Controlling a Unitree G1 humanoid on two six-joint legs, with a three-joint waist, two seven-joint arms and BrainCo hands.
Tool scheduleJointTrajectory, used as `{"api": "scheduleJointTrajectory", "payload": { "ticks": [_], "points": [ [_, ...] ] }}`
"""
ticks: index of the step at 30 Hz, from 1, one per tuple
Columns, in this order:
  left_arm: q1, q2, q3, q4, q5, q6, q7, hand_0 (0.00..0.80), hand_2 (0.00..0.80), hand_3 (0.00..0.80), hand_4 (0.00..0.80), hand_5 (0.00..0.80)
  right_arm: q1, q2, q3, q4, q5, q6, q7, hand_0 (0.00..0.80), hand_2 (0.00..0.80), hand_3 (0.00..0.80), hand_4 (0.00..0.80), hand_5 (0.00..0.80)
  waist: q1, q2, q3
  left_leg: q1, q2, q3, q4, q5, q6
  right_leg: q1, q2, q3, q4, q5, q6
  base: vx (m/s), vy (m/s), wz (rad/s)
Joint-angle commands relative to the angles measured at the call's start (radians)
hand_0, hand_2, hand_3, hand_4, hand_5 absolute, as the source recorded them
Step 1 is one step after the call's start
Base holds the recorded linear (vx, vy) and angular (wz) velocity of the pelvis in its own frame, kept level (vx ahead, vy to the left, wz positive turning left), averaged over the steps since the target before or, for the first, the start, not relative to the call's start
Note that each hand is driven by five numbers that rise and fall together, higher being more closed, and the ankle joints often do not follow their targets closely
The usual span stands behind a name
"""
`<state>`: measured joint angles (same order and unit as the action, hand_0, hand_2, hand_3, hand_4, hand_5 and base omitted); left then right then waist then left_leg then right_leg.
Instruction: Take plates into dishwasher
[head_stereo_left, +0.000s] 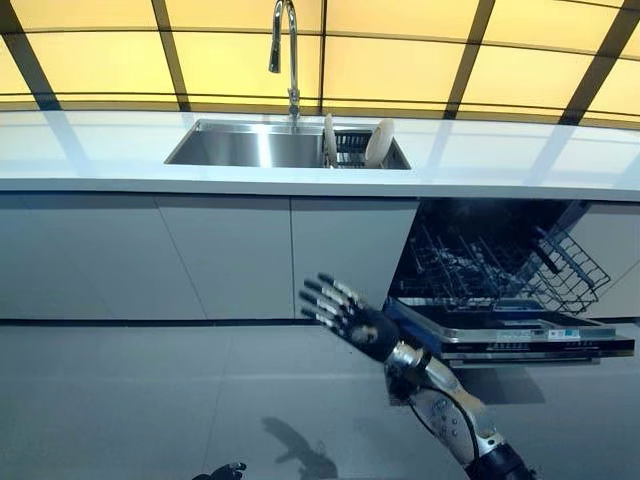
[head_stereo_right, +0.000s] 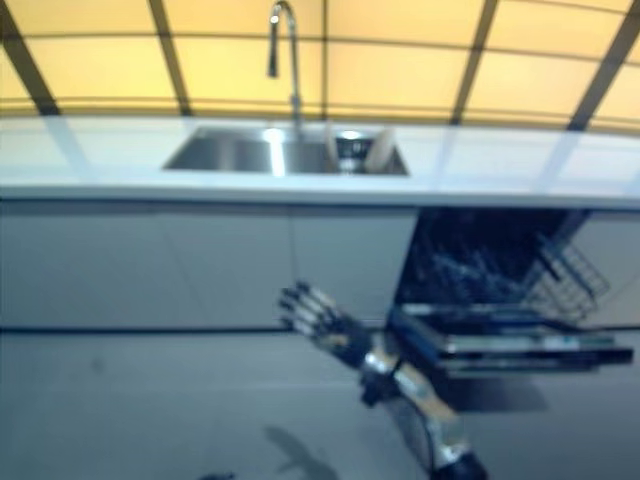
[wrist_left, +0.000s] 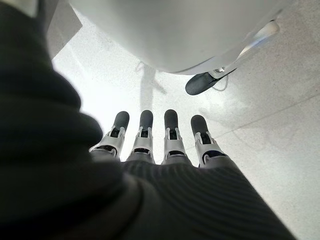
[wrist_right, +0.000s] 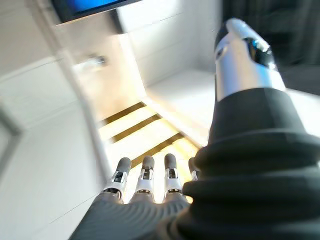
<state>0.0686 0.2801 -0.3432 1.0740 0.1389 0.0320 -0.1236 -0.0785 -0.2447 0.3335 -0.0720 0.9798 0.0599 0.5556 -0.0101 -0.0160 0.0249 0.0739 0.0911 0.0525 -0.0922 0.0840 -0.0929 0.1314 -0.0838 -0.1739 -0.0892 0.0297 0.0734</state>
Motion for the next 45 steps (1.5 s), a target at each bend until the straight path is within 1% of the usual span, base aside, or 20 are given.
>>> {"api": "scheduleJointTrajectory", "payload": {
  "ticks": [1, 7, 11, 14, 18, 20, 21, 22, 24, 27, 29, 31, 32, 33, 34, 35, 37, 40, 43, 45],
  "points": [
    [-0.068, 0.015, -0.05, 0.035, -0.002, -0.018, 0.004, 0.0, 0.0, 0.0, 0.0, 0.0, -0.134, 0.038, -0.121, -0.137, 0.153, -0.078, -0.068, 0.0, 0.0, 0.0, 0.0, 0.0, 0.031, -0.011, 0.075, 0.035, -0.106, 0.056, 0.005, -0.093, 0.125, -0.049, -0.034, 0.006, 0.089, 0.005, 0.055, 0.02, 0.202, 0.01],
    [-0.118, 0.024, -0.06, 0.069, -0.011, -0.015, 0.004, 0.0, 0.0, 0.0, 0.0, 0.0, -0.291, -0.004, -0.176, -0.16, 0.052, -0.195, -0.238, 0.0, 0.0, 0.0, 0.0, 0.0, 0.05, -0.013, 0.086, 0.01, -0.139, 0.014, 0.009, -0.079, 0.153, -0.114, -0.096, 0.041, 0.266, 0.091, 0.059, 0.021, 0.16, 0.02],
    [-0.128, 0.017, -0.058, 0.127, -0.005, -0.031, 0.013, 0.0, 0.0, 0.0, 0.0, 0.0, -0.312, -0.015, -0.186, -0.161, -0.009, -0.219, -0.316, 0.0, 0.0, 0.0, 0.0, 0.0, 0.049, 0.001, 0.081, 0.002, -0.15, -0.035, 0.007, -0.071, 0.165, -0.205, -0.146, 0.077, 0.479, 0.203, 0.057, 0.073, 0.187, 0.01],
    [-0.119, 0.023, -0.06, 0.141, -0.012, -0.017, 0.014, 0.0, 0.0, 0.0, 0.0, 0.0, -0.301, -0.04, -0.192, -0.172, -0.026, -0.21, -0.341, 0.0, 0.0, 0.0, 0.0, 0.0, 0.041, 0.018, 0.082, 0.018, -0.142, -0.045, 0.006, -0.075, 0.164, -0.259, -0.152, 0.087, 0.571, 0.21, 0.054, 0.155, 0.114, 0.11],
    [-0.099, 0.033, -0.043, 0.153, 0.001, 0.009, 0.009, 0.0, 0.0, 0.0, 0.0, 0.0, -0.316, -0.086, -0.194, -0.188, -0.012, -0.221, -0.358, 0.0, 0.0, 0.0, 0.0, 0.0, 0.021, -0.004, 0.093, 0.057, -0.159, -0.022, 0.005, -0.11, 0.157, -0.31, -0.111, 0.038, 0.412, 0.206, 0.063, 0.243, -0.036, 0.06],
    [-0.092, 0.022, -0.032, 0.212, 0.019, -0.026, 0.016, 0.0, 0.0, 0.0, 0.0, 0.0, -0.331, -0.099, -0.207, -0.192, -0.002, -0.242, -0.371, 0.0, 0.0, 0.0, 0.0, 0.0, -0.005, -0.022, 0.097, 0.102, -0.185, -0.011, 0.007, -0.15, 0.146, -0.332, -0.057, -0.017, 0.167, 0.183, 0.069, 0.415, -0.078, -0.04],
    [-0.092, 0.019, -0.032, 0.216, 0.018, -0.029, 0.017, 0.0, 0.0, 0.0, 0.0, 0.0, -0.332, -0.099, -0.207, -0.193, -0.003, -0.241, -0.373, 0.0, 0.0, 0.0, 0.0, 0.0, -0.007, -0.019, 0.099, 0.108, -0.182, -0.012, 0.007, -0.155, 0.144, -0.326, -0.05, -0.02, 0.15, 0.184, 0.068, 0.56, -0.073, 0.02],
    [-0.088, 0.006, -0.028, 0.241, 0.022, -0.047, 0.026, 0.0, 0.0, 0.0, 0.0, 0.0, -0.338, -0.111, -0.214, -0.202, -0.021, -0.25, -0.397, 0.0, 0.0, 0.0, 0.0, 0.0, -0.028, -0.019, 0.1, 0.141, -0.194, -0.022, 0.022, -0.18, 0.142, -0.355, -0.018, -0.024, 0.041, 0.193, 0.068, 0.458, -0.051, 0.14],
    [-0.081, 0.002, -0.04, 0.249, 0.024, -0.059, 0.036, 0.0, 0.0, 0.0, 0.0, 0.0, -0.336, -0.137, -0.228, -0.218, -0.018, -0.25, -0.419, 0.0, 0.0, 0.0, 0.0, 0.0, -0.054, -0.011, 0.103, 0.189, -0.196, -0.037, 0.054, -0.228, 0.145, -0.407, -0.01, -0.023, 0.028, 0.209, 0.055, 0.517, -0.088, 0.42],
    [-0.069, 0.009, -0.032, 0.252, 0.037, -0.072, 0.025, 0.0, 0.0, 0.0, 0.0, 0.0, -0.335, -0.159, -0.248, -0.216, -0.027, -0.239, -0.445, 0.0, 0.0, 0.0, 0.0, 0.0, -0.07, -0.016, 0.098, 0.232, -0.202, -0.045, 0.11, -0.303, 0.151, -0.427, -0.037, -0.026, 0.092, 0.23, 0.045, 0.463, -0.151, 0.25],
    [-0.057, 0.004, -0.011, 0.252, 0.028, -0.075, 0.025, 0.0, 0.0, 0.0, 0.0, 0.0, -0.338, -0.168, -0.256, -0.202, -0.038, -0.212, -0.438, 0.0, 0.0, 0.0, 0.0, 0.0, -0.074, -0.013, 0.075, 0.258, -0.195, -0.009, 0.175, -0.348, 0.129, -0.392, -0.054, -0.067, 0.104, 0.212, 0.044, 0.487, -0.208, -0.31],
    [-0.048, -0.003, 0.026, 0.24, 0.001, -0.063, 0.011, 0.0, 0.0, 0.0, 0.0, 0.0, -0.332, -0.163, -0.256, -0.211, -0.029, -0.178, -0.455, 0.0, 0.0, 0.0, 0.0, 0.0, -0.083, 0.017, 0.055, 0.287, -0.148, 0.03, 0.275, -0.259, 0.07, -0.364, -0.04, -0.089, 0.166, 0.167, 0.024, 0.473, -0.217, -0.06],
    [-0.045, -0.005, 0.036, 0.234, -0.006, -0.063, 0.01, 0.0, 0.0, 0.0, 0.0, 0.0, -0.329, -0.158, -0.251, -0.215, -0.031, -0.169, -0.464, 0.0, 0.0, 0.0, 0.0, 0.0, -0.088, 0.022, 0.046, 0.284, -0.133, 0.032, 0.327, -0.182, 0.043, -0.352, -0.033, -0.09, 0.17, 0.153, 0.009, 0.421, -0.251, -0.02],
    [-0.041, -0.013, 0.042, 0.23, -0.022, -0.073, 0.02, 0.0, 0.0, 0.0, 0.0, 0.0, -0.325, -0.151, -0.244, -0.217, -0.04, -0.167, -0.473, 0.0, 0.0, 0.0, 0.0, 0.0, -0.091, 0.026, 0.037, 0.257, -0.117, 0.038, 0.445, -0.056, 0.004, -0.317, -0.014, -0.081, 0.163, 0.13, -0.016, 0.422, -0.295, 0.02],
    [-0.039, -0.024, 0.048, 0.221, -0.042, -0.087, 0.04, 0.0, 0.0, 0.0, 0.0, 0.0, -0.316, -0.146, -0.241, -0.226, -0.041, -0.161, -0.473, 0.0, 0.0, 0.0, 0.0, 0.0, -0.084, 0.021, 0.036, 0.195, -0.105, 0.053, 0.583, 0.024, -0.025, -0.264, -0.001, -0.068, 0.147, 0.106, -0.039, 0.411, -0.319, 0.02],
    [-0.04, -0.03, 0.053, 0.209, -0.05, -0.088, 0.057, 0.0, 0.0, 0.0, 0.0, 0.0, -0.309, -0.142, -0.242, -0.232, -0.054, -0.157, -0.47, 0.0, 0.0, 0.0, 0.0, 0.0, -0.074, -0.001, 0.038, 0.106, -0.102, 0.07, 0.714, 0.055, -0.038, -0.222, -0.012, -0.055, 0.134, 0.09, -0.056, 0.436, -0.337, 0.16],
    [-0.045, -0.037, 0.061, 0.166, -0.07, -0.09, 0.099, 0.0, 0.0, 0.0, 0.0, 0.0, -0.301, -0.146, -0.252, -0.231, -0.079, -0.162, -0.454, 0.0, 0.0, 0.0, 0.0, 0.0, -0.049, -0.036, 0.051, -0.058, -0.071, 0.095, 0.897, 0.039, -0.035, -0.156, -0.035, -0.052, 0.12, 0.062, -0.078, 0.348, -0.248, 0.0],
    [-0.064, -0.026, 0.061, 0.105, -0.054, -0.093, 0.12, 0.0, 0.0, 0.0, 0.0, 0.0, -0.327, -0.169, -0.255, -0.229, -0.076, -0.173, -0.472, 0.0, 0.0, 0.0, 0.0, 0.0, -0.011, -0.046, 0.082, -0.186, -0.035, 0.105, 0.796, -0.026, 0.003, -0.096, -0.041, -0.039, 0.114, 0.027, -0.075, 0.313, -0.073, -0.13],
    [-0.084, -0.015, 0.058, 0.093, -0.053, -0.1, 0.121, 0.0, 0.0, 0.0, 0.0, 0.0, -0.373, -0.175, -0.24, -0.221, -0.089, -0.173, -0.505, 0.0, 0.0, 0.0, 0.0, 0.0, 0.014, -0.039, 0.095, -0.18, -0.006, 0.141, 0.481, -0.042, 0.024, -0.057, -0.028, -0.015, 0.104, -0.007, -0.058, 0.373, 0.061, -0.03],
    [-0.094, -0.016, 0.047, 0.098, -0.06, -0.092, 0.129, 0.0, 0.0, 0.0, 0.0, 0.0, -0.385, -0.18, -0.233, -0.222, -0.093, -0.176, -0.53, 0.0, 0.0, 0.0, 0.0, 0.0, 0.036, -0.029, 0.096, -0.186, -0.01, 0.11, 0.225, -0.012, 0.019, -0.028, -0.009, 0.014, 0.097, -0.024, -0.04, 0.416, 0.119, -0.03]
  ]
}}
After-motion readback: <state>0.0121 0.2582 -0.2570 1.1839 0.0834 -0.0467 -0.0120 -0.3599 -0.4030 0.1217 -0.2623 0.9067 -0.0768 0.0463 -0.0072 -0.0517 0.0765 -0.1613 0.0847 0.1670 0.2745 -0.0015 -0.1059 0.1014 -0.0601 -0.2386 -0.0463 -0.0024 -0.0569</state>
